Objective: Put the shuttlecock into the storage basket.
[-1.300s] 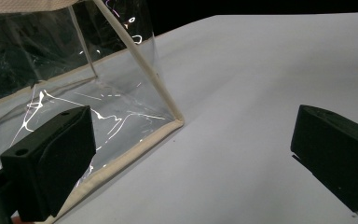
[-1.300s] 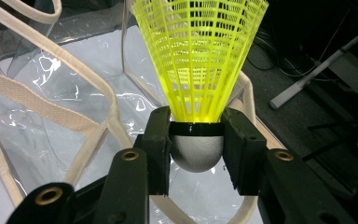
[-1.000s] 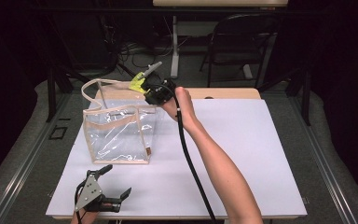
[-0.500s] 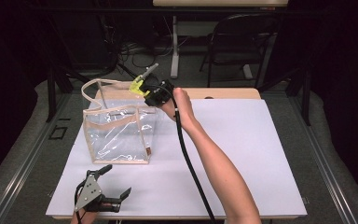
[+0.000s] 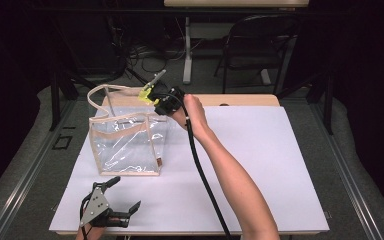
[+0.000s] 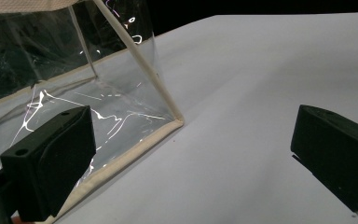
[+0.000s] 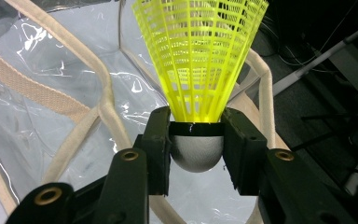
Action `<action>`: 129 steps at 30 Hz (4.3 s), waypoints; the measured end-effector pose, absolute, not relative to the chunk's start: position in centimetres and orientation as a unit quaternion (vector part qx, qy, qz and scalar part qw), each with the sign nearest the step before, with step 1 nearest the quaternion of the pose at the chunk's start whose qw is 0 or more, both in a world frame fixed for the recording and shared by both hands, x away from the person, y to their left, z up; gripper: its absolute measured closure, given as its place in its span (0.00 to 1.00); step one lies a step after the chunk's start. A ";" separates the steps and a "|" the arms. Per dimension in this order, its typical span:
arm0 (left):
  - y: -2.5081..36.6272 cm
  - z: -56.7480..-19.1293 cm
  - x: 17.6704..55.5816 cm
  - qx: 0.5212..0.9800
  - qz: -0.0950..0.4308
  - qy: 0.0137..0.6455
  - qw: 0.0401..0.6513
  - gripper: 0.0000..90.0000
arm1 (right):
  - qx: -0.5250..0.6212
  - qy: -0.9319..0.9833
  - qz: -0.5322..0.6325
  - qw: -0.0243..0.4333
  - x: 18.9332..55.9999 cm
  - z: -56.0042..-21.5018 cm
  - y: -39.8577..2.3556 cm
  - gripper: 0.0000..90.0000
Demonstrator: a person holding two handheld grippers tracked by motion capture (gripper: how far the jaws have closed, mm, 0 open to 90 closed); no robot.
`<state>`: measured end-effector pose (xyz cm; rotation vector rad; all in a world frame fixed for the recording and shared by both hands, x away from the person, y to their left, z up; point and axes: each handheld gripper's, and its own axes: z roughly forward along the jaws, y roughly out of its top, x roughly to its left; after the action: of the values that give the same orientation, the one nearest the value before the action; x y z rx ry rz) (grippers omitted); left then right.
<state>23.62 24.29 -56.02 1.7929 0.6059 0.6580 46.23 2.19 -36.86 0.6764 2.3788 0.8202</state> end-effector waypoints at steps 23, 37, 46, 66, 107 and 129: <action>24.3 -56.0 23.6 0.753 0.276 0.255 0.540 0.00 | 0.255 0.885 0.287 0.262 46.9 -37.1 2.2 0.71; 24.3 -56.0 23.6 0.753 0.276 0.255 0.540 0.00 | 0.254 0.890 0.278 0.258 47.3 -37.5 2.3 0.71; 24.3 -56.0 23.6 0.753 0.276 0.255 0.540 0.00 | 0.252 0.893 0.269 0.259 47.3 -37.7 2.5 0.71; 24.3 -56.0 23.6 0.753 0.276 0.255 0.540 0.00 | 0.281 0.866 0.337 0.242 46.5 -36.8 0.8 0.27; 24.4 -56.0 23.4 0.752 0.279 0.258 0.538 0.00 | 0.269 0.845 0.420 0.194 39.4 -39.8 -6.1 0.01; 24.3 -56.0 23.5 0.754 0.278 0.255 0.537 0.00 | 0.256 0.835 0.443 0.203 34.6 -42.0 -9.5 0.01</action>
<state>23.54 24.31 -56.01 1.7959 0.6077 0.6629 34.64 -9.47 -42.04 0.7144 2.3306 1.2359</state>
